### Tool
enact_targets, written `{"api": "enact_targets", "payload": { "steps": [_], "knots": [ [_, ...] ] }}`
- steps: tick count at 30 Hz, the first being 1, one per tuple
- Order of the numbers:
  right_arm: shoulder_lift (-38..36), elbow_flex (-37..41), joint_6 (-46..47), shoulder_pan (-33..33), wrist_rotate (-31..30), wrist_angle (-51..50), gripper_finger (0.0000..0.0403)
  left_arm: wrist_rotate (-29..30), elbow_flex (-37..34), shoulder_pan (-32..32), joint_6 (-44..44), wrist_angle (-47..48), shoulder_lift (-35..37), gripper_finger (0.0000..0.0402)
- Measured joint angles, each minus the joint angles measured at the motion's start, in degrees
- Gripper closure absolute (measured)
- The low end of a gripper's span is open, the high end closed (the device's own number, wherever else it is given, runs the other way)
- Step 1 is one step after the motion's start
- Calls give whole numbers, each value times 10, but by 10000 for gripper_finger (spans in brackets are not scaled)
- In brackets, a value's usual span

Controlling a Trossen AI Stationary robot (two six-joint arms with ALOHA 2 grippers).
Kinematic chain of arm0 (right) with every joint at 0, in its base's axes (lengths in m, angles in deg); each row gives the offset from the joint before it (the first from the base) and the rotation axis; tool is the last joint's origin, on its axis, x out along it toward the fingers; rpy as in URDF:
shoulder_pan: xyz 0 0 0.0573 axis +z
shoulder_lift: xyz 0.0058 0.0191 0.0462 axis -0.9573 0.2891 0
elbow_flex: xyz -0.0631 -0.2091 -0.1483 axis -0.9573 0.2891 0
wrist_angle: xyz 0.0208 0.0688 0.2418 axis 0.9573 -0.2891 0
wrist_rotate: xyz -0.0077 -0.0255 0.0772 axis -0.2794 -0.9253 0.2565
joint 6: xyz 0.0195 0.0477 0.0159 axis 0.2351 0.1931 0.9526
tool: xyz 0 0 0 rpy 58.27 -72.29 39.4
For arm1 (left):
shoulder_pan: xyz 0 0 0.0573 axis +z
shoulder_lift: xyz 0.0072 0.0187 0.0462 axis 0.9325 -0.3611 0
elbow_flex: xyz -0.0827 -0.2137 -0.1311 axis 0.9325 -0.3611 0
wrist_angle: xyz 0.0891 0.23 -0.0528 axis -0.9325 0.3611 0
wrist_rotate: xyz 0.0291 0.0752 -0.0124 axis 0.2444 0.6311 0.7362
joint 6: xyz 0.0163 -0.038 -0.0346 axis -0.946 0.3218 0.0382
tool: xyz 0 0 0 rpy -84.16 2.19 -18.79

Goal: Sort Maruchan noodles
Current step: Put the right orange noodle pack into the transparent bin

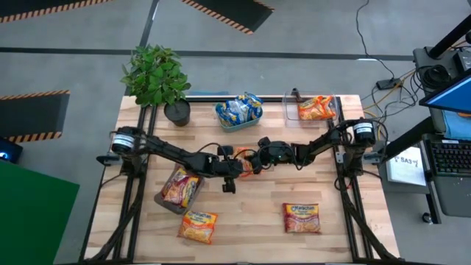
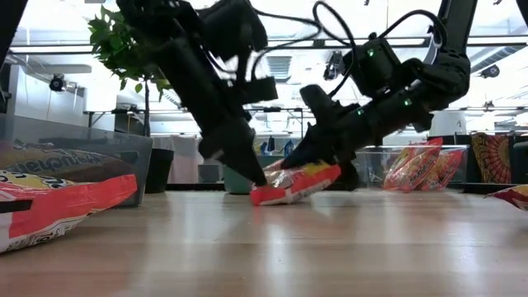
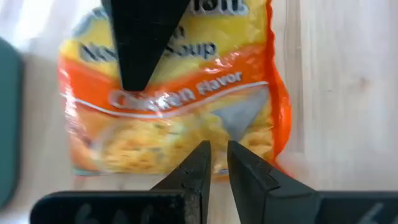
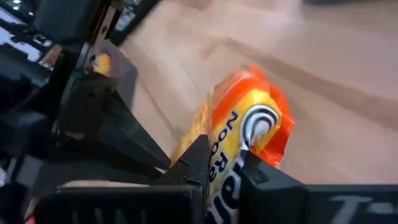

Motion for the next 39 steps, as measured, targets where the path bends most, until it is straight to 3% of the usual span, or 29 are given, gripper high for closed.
{"api": "enact_targets", "payload": {
  "steps": [5,13,20,26,30,39],
  "knots": [
    [-40,0,-28,0,-2,-9,377,9,0,-2,-15,61,73,364],
    [-109,0,-58,0,-19,-83,394,82,-4,-7,-67,36,175,364],
    [-151,1,-89,7,-52,-103,395,72,-14,-12,-68,11,188,364],
    [-268,-6,-137,-17,-73,-218,395,71,-49,-29,-29,-14,187,364],
    [-357,-47,-190,-36,-146,-385,395,78,-65,-40,-19,-44,189,364],
    [-459,-199,-263,-79,-443,-742,395,80,-70,-45,-19,-59,194,364]
  ]
}}
